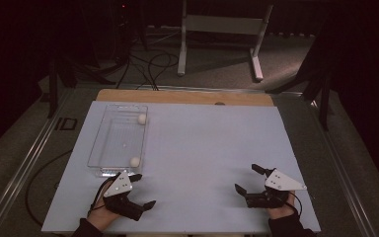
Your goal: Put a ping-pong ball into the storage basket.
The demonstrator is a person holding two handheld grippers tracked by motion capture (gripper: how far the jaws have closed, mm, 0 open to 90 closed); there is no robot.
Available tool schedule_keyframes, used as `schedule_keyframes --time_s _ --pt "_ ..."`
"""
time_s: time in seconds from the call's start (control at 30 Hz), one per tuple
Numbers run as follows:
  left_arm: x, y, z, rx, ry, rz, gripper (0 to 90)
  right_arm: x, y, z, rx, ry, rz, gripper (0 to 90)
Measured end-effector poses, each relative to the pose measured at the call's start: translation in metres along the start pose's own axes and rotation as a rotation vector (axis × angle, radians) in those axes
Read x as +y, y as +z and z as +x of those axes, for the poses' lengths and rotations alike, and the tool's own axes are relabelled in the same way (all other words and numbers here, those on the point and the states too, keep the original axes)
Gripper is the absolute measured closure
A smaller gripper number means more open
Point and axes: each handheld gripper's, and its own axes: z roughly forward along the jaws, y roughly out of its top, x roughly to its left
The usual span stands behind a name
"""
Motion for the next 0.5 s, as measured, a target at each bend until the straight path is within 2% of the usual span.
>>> schedule_keyframes --time_s 0.5 --pt "-0.0012 0.0004 0.0012 0.008 0.003 -0.029 0.3 -0.0011 0.0017 -0.0011 0.006 -0.003 0.003 8.8"
